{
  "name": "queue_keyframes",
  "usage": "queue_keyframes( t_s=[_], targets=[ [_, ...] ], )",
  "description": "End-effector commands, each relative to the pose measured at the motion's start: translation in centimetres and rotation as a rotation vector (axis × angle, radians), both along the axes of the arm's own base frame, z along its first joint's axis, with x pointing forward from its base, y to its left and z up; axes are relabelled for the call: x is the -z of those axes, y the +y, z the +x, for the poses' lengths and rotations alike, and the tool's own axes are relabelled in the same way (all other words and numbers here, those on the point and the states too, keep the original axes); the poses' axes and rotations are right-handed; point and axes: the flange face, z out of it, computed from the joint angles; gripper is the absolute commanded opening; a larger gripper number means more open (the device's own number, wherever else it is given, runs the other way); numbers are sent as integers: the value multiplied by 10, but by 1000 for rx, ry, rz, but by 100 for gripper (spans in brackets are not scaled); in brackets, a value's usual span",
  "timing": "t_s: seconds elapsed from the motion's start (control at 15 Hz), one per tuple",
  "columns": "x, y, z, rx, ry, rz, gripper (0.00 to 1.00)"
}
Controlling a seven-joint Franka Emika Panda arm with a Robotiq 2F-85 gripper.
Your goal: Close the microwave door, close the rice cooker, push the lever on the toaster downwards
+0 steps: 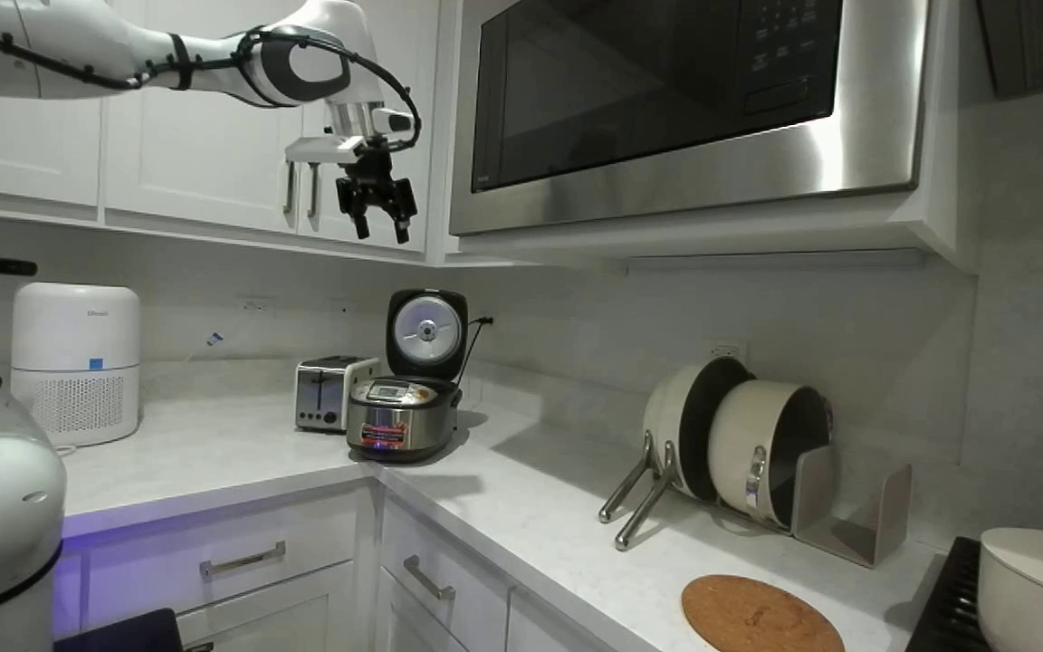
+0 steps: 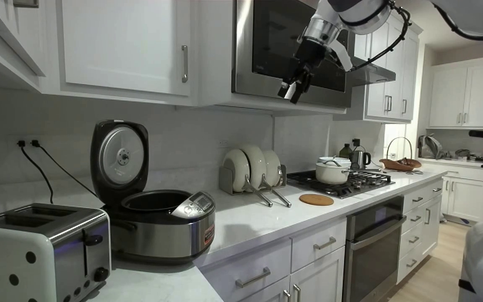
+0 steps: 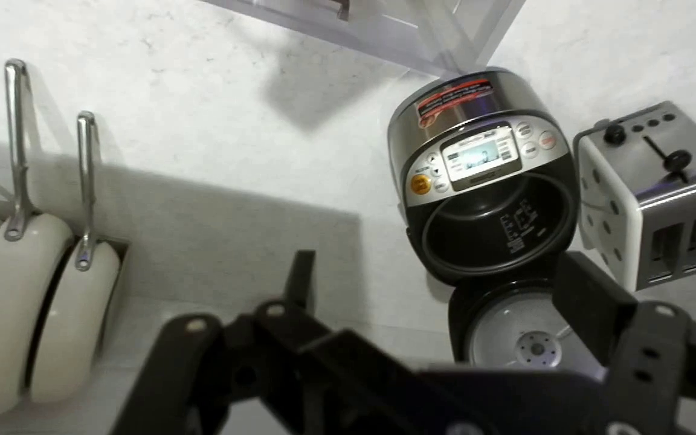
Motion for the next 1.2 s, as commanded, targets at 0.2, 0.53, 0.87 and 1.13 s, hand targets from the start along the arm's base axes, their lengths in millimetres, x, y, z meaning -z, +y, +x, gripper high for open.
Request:
queue_keyframes(
  t_s=[0.2, 0.53, 0.87, 1.13],
  targets=[
    [5, 59, -3, -239, 40, 20, 100],
    [12, 110, -13, -377, 26, 27, 100],
    [16, 148, -14, -436, -58, 99, 100],
    [24, 174, -1, -421, -158, 171, 100]
  ],
)
